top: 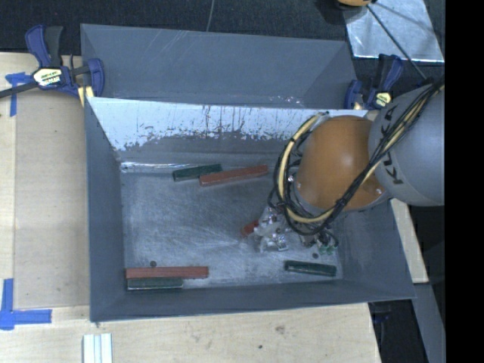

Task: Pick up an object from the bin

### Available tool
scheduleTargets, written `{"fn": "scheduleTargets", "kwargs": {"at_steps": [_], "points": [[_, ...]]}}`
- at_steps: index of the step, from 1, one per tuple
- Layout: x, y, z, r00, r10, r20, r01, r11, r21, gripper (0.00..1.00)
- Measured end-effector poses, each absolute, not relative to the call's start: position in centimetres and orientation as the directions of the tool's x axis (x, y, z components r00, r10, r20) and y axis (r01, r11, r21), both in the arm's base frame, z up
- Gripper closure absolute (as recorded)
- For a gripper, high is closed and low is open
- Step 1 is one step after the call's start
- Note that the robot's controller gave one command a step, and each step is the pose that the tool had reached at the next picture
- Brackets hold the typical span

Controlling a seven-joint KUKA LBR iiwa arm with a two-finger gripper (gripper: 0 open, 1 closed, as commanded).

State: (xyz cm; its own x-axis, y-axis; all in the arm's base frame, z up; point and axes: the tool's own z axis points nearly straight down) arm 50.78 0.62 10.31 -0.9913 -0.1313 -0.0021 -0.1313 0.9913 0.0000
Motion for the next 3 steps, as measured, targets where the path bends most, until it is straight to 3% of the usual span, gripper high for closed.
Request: {"fn": "scheduleTargets", "kwargs": {"at_steps": [1, 2, 3], "points": [[50.8, 0.6, 10.3, -0.991, -0.131, -0.002, -0.131, 0.991, 0.0, 0.0], [50.8, 0.6, 10.3, -0.991, -0.13, -0.002, -0.13, 0.991, 0.0, 0.0], [57.2, 0.7, 8.0, -0.978, -0.208, -0.018, -0.208, 0.978, -0.002, 1.0]]}}
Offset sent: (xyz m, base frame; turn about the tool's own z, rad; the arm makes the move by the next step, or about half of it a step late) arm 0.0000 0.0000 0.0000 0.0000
